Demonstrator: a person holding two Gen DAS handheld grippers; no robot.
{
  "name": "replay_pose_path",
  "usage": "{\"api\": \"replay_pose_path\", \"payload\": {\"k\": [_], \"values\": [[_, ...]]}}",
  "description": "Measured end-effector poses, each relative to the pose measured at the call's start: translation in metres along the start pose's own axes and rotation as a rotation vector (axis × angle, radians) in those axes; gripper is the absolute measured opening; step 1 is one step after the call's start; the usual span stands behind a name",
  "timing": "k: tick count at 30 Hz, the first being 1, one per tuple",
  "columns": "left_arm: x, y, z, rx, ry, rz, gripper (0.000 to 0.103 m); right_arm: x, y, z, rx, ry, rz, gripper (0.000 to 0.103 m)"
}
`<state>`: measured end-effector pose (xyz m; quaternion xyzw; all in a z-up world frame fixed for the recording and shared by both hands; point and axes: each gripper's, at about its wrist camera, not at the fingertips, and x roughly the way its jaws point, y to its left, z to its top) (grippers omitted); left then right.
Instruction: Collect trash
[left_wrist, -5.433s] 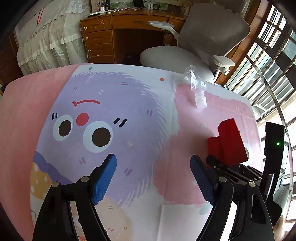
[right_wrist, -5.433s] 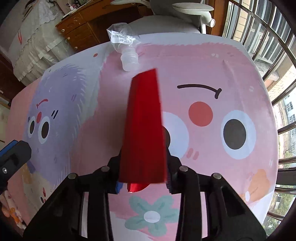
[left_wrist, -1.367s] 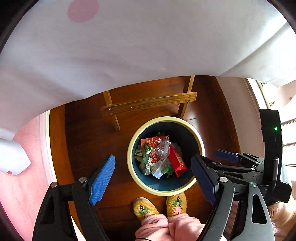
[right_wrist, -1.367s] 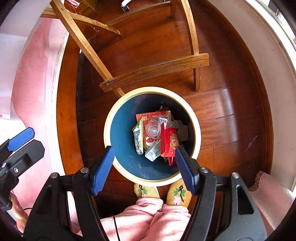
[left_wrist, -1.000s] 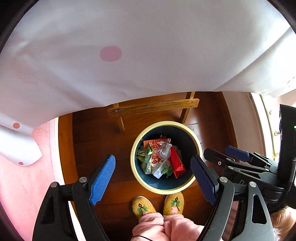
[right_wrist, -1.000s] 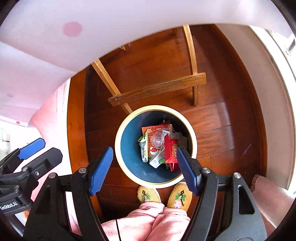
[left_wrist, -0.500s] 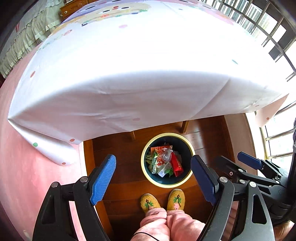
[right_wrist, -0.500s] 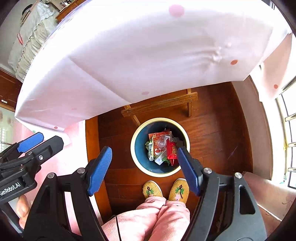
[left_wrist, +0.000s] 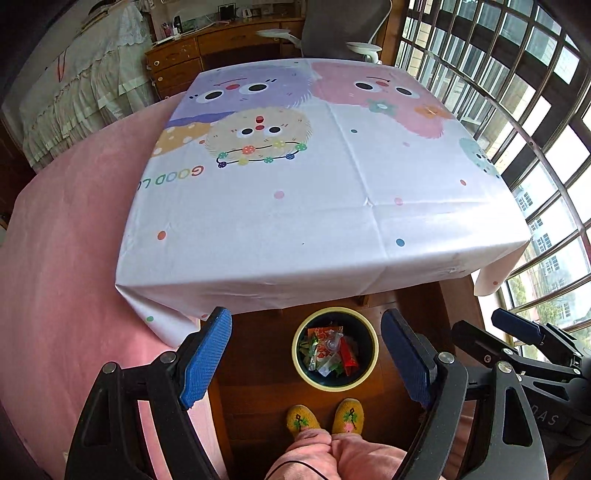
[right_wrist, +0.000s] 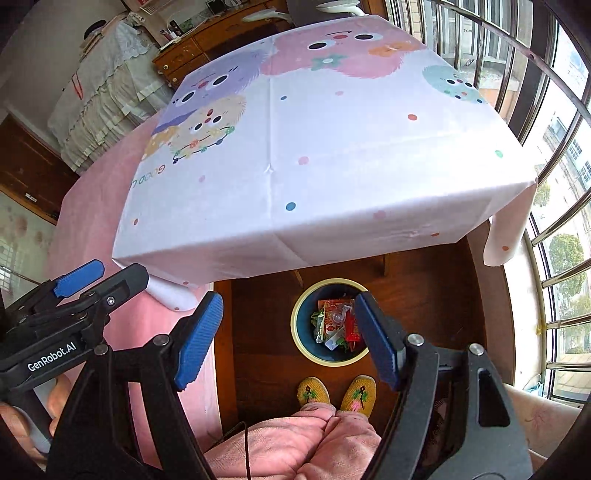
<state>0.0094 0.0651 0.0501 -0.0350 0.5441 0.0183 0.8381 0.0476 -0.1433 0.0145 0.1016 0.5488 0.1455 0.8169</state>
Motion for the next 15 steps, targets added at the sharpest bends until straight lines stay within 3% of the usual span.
{"api": "replay_pose_path", "payload": {"k": [9,15], "values": [[-0.054,-0.002,0.006,-0.072,-0.089,0.015,0.085,-0.062,0.019,0.023,-0.094,-0.087,0.016,0.072],[-0.072,-0.013,-0.006,-0.081,-0.124,0.038,0.085,-0.073,0.026,0.019,-0.15,-0.117,0.002,0.073]]}}
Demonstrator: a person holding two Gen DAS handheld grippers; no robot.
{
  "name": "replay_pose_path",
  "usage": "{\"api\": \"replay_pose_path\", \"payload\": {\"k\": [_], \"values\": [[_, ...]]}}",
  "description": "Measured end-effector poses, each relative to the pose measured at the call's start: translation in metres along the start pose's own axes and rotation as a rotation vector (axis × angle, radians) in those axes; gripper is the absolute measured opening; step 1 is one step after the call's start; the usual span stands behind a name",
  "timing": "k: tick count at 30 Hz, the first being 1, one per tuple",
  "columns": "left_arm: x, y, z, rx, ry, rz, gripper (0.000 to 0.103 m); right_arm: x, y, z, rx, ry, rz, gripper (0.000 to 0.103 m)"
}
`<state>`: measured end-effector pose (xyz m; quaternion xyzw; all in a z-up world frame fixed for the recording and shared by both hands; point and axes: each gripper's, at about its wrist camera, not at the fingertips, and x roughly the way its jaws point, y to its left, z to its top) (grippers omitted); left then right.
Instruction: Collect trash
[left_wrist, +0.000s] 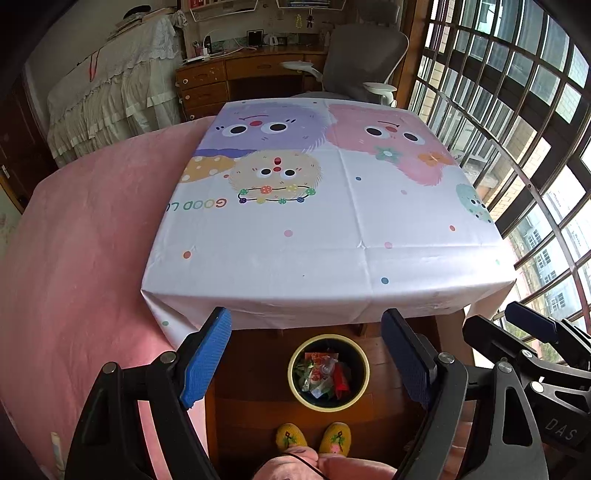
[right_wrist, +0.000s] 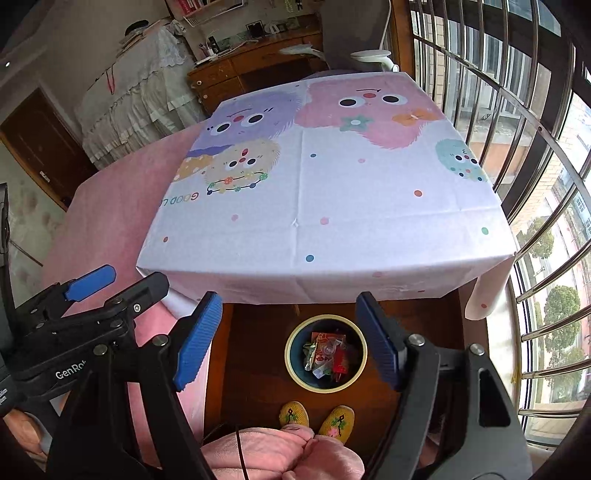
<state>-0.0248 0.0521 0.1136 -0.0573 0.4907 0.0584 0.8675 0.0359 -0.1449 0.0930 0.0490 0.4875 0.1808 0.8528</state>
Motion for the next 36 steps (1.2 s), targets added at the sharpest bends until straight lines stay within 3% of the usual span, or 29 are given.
{"api": "replay_pose_path", "payload": {"k": [36], "values": [[-0.003,-0.004,-0.014,-0.013,-0.015,0.01,0.082,0.006,-0.007,-0.01,-0.022,-0.007,-0.027,0.073]]}}
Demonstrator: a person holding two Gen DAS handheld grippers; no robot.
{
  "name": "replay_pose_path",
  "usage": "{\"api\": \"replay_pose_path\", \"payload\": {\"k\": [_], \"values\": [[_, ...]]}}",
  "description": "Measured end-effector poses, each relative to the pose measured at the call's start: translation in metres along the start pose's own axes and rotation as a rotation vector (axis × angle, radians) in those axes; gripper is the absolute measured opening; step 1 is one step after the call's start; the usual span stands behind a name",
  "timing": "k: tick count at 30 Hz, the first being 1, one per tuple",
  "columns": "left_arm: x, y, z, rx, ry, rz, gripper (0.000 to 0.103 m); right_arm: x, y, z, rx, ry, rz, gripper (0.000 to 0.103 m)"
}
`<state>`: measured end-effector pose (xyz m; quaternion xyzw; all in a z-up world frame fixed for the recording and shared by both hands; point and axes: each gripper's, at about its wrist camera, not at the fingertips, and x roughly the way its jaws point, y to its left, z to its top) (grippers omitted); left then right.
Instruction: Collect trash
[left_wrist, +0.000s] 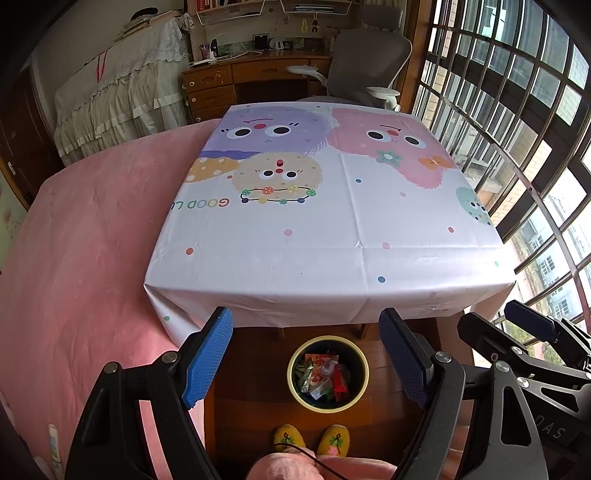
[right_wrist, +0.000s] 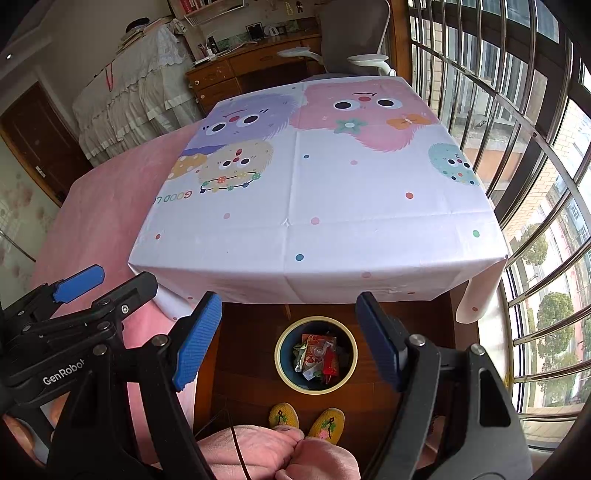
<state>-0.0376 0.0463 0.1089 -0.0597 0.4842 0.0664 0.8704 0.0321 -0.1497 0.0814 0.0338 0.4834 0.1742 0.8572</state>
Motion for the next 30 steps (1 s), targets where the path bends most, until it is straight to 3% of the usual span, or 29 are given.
{"api": "replay_pose_path", "payload": {"k": [30], "values": [[0.013,-0.001,0.008,0.022,0.009,0.007,0.082,0.007,-0.003,-0.001,0.01,0.009,-0.003,0.073]]}}
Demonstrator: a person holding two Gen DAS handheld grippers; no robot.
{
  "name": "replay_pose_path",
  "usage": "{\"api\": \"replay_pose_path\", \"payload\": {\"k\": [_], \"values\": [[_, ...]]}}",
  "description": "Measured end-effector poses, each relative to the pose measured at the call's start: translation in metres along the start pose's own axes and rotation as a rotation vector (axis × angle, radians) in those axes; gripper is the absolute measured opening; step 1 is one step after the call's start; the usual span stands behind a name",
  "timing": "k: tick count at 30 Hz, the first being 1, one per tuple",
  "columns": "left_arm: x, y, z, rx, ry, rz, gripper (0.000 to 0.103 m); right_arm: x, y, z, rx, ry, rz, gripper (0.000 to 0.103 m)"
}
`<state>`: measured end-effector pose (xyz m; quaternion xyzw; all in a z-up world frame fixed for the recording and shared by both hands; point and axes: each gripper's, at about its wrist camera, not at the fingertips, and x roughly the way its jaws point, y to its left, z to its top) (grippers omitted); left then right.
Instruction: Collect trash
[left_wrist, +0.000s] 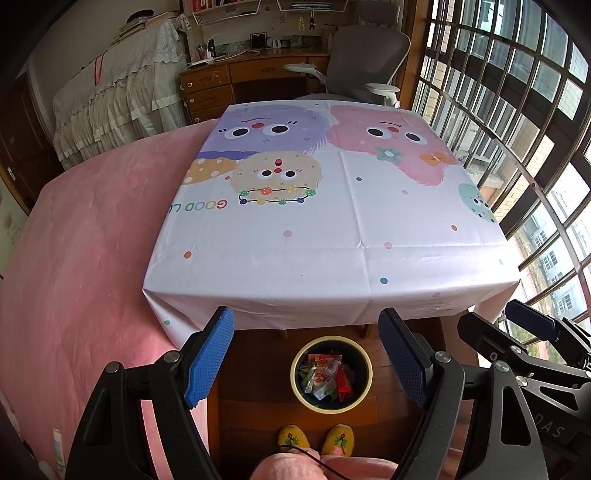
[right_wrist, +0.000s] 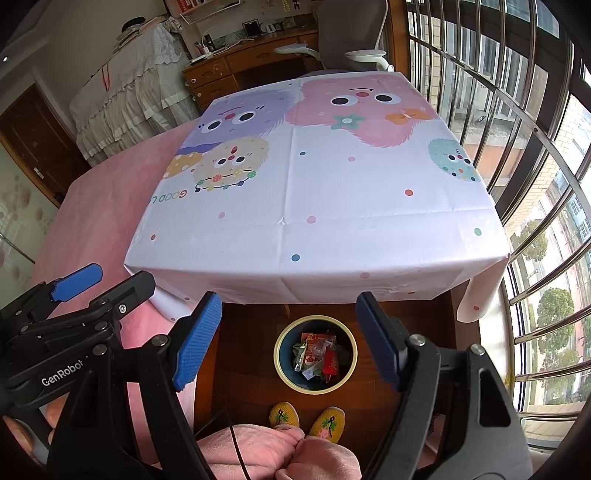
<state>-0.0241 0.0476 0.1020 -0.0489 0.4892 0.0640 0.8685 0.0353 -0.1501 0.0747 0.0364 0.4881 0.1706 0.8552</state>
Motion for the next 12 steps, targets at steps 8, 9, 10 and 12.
{"api": "replay_pose_path", "payload": {"k": [8,9,10,12], "values": [[-0.0013,-0.0011,-0.0004,0.0,0.001,0.002,0.082,0.0004,-0.0012,0.0003,0.0,0.0,0.0,0.073],[0.0,-0.0012,0.0006,0.002,0.003,0.001,0.082,0.0,-0.001,0.0007,0.0,0.0,0.0,0.073],[0.001,-0.0011,0.0006,0.002,0.005,0.001,0.082,0.0,-0.0012,0.0008,-0.001,0.0,0.0,0.073],[0.0036,-0.0001,0.0019,0.006,0.01,0.0,0.082,0.0001,-0.0017,0.001,-0.002,0.0,0.001,0.073]]}}
